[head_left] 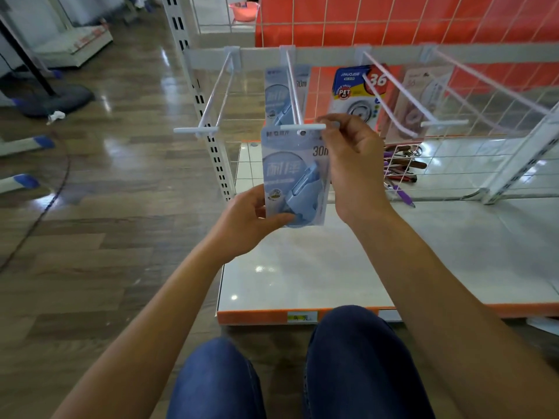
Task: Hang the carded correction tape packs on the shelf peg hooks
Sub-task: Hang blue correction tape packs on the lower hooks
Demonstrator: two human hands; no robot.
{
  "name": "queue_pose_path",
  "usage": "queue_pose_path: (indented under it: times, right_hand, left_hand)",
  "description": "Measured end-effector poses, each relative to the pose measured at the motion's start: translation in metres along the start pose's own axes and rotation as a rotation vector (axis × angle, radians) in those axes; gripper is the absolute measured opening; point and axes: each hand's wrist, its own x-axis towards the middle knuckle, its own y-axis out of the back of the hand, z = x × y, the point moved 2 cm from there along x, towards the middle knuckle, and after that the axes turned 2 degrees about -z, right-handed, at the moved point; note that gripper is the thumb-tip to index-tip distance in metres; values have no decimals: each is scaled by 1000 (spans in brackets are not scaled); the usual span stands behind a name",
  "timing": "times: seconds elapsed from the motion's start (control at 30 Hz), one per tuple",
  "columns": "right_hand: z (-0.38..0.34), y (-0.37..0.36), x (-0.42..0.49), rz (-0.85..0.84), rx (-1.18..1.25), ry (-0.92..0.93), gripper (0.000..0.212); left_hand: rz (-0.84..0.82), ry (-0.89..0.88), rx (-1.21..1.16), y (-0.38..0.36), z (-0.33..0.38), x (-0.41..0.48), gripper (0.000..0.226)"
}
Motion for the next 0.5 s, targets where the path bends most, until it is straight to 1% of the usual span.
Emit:
queue_pose_path:
  times: [0.07, 0.23, 0.4, 0.5]
  right_hand:
    - [1, -1, 1, -12, 15, 11, 13]
    - [7, 3, 0, -31, 52, 13, 19]
    - [11, 2, 4, -49, 30, 40, 12]
    - [12, 4, 6, -54, 32, 62, 14]
  left_hand:
    - [0, 4, 19, 1, -2, 3, 36]
    - [-14, -7, 47, -4, -6, 5, 37]
    - [12, -7, 53, -3, -12, 13, 38]
    - [18, -1, 52, -2, -12, 18, 41]
